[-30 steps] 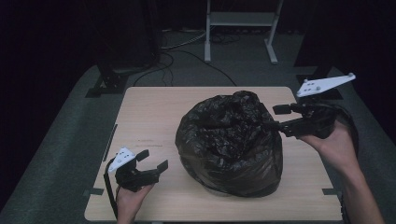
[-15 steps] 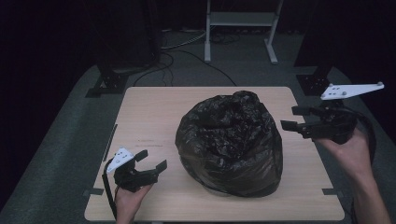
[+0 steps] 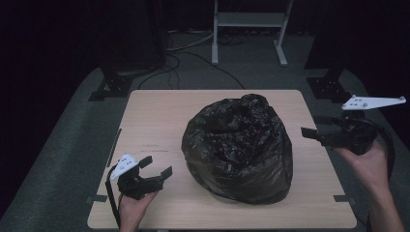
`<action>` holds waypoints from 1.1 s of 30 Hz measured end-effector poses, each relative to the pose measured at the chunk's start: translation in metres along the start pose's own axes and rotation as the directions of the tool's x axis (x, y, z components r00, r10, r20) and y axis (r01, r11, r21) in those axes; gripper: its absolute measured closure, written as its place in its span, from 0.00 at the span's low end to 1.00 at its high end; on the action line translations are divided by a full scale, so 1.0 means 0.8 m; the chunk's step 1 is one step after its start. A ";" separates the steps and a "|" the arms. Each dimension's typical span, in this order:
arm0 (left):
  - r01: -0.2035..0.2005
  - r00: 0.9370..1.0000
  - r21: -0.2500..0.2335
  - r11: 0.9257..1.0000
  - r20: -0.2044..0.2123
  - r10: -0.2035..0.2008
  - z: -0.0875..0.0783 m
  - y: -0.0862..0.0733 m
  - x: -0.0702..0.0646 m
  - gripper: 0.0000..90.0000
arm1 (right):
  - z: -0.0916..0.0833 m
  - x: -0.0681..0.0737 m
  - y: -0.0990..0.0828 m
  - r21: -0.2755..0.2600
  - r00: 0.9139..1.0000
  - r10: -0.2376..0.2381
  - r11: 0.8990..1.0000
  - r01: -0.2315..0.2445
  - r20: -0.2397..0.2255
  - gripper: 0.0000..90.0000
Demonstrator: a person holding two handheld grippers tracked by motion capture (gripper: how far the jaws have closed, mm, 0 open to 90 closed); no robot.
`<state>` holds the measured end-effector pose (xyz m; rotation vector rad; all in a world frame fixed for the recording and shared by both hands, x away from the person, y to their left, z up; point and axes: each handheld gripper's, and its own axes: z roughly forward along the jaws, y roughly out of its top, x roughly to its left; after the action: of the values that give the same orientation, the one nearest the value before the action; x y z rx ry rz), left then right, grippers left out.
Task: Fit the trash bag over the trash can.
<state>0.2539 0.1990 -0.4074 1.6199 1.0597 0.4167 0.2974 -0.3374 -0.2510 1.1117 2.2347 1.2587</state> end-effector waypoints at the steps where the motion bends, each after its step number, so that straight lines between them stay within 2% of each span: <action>1: -0.001 1.000 0.004 1.000 0.000 0.001 0.001 0.000 0.000 0.10 | 0.001 -0.003 -0.003 0.000 1.000 0.005 1.000 -0.005 0.004 0.33; 9: 0.000 1.000 0.007 1.000 0.000 0.000 0.004 -0.001 0.001 0.10 | 0.008 -0.016 -0.033 0.006 0.999 0.040 0.999 -0.040 0.032 0.33; 13: 0.000 1.000 0.009 1.000 -0.003 0.000 0.004 -0.001 0.001 0.10 | 0.016 -0.021 -0.047 0.027 0.998 0.054 0.998 -0.055 0.039 0.33; 33: 0.009 1.000 -0.006 1.000 -0.020 -0.009 -0.005 0.000 0.007 0.10 | 0.050 -0.028 -0.104 0.080 0.994 0.108 0.991 -0.109 0.015 0.32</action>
<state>0.2538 0.2061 -0.4076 1.6081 1.0799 0.4307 0.2975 -0.3570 -0.3439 1.2832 2.2624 1.2101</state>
